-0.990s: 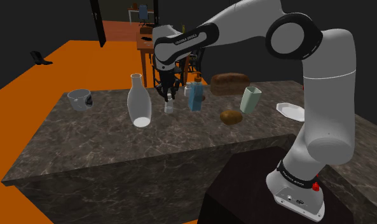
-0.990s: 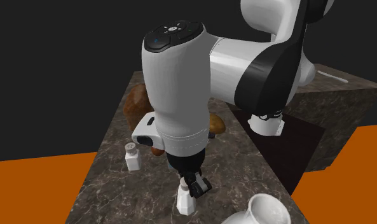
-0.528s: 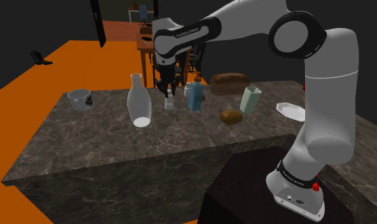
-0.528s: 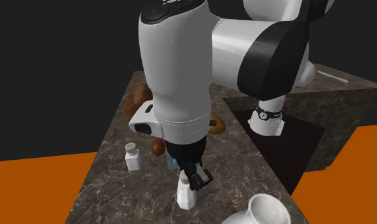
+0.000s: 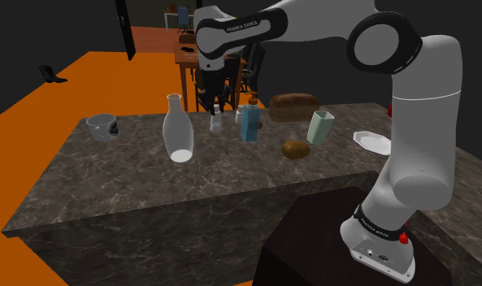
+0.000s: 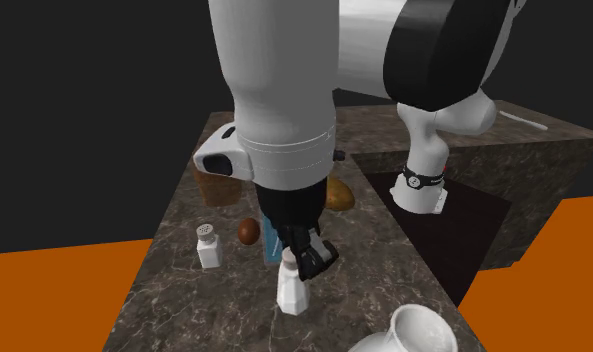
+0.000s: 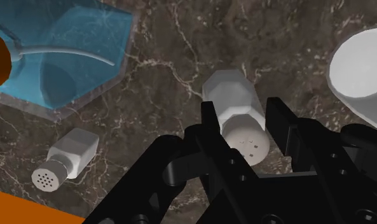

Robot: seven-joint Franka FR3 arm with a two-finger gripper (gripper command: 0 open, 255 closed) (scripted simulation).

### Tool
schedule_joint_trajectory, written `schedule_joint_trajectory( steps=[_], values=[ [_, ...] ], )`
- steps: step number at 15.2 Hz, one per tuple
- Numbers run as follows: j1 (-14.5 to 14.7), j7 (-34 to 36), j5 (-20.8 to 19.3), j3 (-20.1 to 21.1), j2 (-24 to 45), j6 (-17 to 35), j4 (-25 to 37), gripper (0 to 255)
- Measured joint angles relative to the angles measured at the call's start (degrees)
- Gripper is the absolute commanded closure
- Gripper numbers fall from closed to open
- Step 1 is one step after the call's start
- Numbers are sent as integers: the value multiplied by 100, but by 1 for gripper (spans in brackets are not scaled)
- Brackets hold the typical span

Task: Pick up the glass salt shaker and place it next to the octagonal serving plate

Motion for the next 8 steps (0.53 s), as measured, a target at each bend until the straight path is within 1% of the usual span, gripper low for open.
schedule_joint_trajectory(
  steps=[8],
  values=[
    [1, -25, 6, 0, -67, -573, 505, 255]
  ],
)
